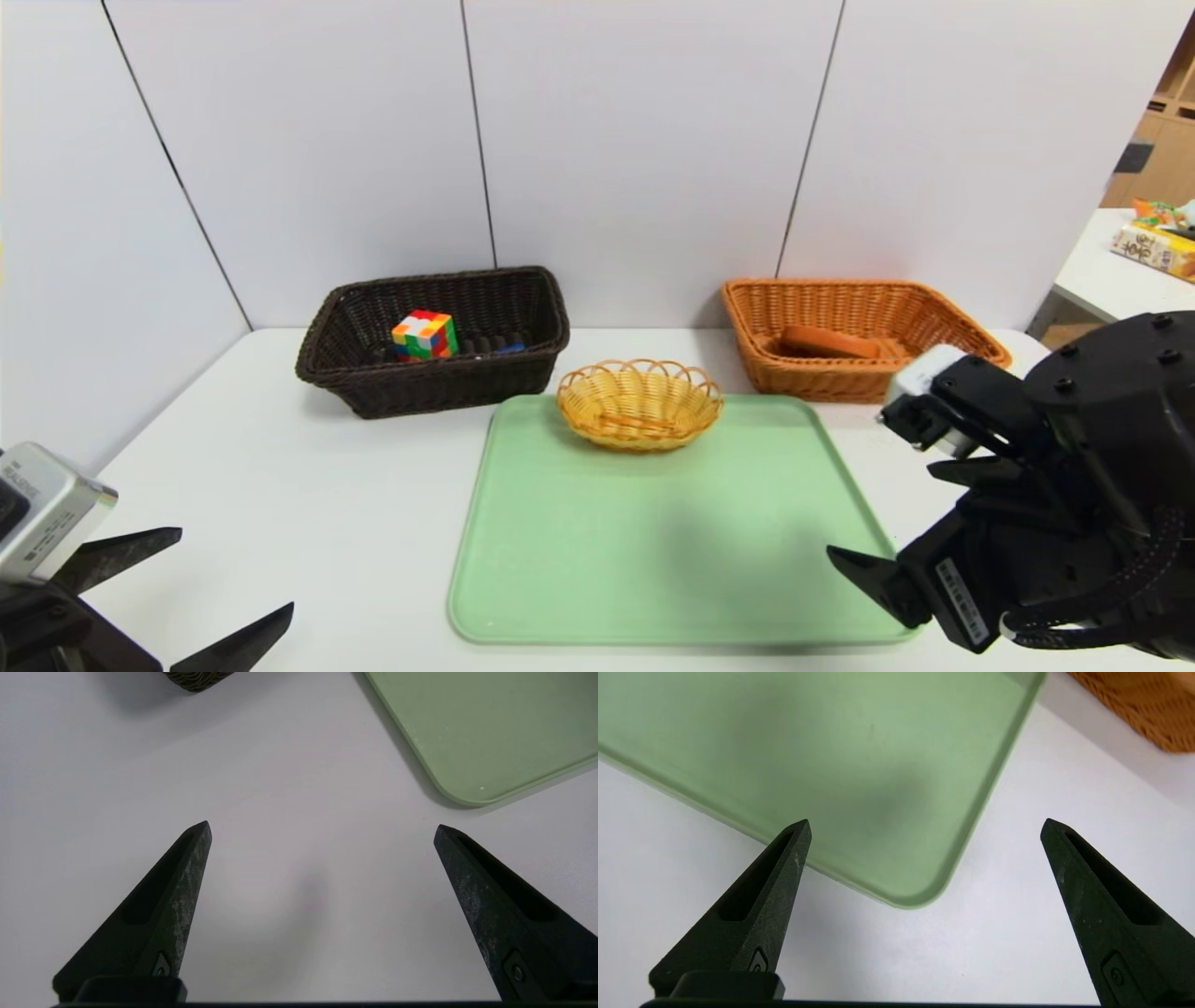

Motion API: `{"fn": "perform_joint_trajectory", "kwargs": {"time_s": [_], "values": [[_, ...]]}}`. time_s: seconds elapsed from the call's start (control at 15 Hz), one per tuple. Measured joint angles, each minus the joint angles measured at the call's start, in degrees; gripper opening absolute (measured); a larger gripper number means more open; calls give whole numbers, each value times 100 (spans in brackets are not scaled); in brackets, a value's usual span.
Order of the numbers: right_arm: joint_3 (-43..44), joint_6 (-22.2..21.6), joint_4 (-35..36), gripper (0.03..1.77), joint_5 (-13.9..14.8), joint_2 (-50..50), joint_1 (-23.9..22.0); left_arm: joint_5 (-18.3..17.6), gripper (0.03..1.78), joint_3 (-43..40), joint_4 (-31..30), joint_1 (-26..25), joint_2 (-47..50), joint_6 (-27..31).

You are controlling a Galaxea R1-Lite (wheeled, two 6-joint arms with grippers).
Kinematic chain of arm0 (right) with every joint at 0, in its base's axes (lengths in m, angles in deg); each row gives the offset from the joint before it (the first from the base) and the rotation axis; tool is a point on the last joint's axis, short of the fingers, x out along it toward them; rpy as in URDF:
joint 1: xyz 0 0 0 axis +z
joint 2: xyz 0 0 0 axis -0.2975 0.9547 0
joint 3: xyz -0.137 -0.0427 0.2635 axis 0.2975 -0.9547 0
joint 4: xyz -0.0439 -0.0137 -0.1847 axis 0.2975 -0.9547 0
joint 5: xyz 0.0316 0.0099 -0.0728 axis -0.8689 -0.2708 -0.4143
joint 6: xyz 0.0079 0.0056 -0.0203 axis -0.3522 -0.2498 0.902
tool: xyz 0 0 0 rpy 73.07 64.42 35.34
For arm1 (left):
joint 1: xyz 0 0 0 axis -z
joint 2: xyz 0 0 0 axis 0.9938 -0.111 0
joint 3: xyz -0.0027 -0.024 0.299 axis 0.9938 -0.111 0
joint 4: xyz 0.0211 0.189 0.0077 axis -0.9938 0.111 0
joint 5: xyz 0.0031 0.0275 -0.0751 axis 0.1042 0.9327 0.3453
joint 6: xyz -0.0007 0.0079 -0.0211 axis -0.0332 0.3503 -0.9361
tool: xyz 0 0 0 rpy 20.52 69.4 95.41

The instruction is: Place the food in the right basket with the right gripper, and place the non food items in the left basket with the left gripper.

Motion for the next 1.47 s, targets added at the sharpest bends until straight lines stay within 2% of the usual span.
{"fn": "perform_joint_trajectory", "kwargs": {"time_s": [0.33,0.8,1.47], "values": [[-518,-479,0,169,13,-336,-297,12,169,9,-7,-33,6,5],[-844,-512,20,169,132,-727,-822,9,169,33,-11,-194,6,21],[-1072,-506,46,169,129,-1069,-1200,1,169,-15,-5,-1025,180,21]]}}
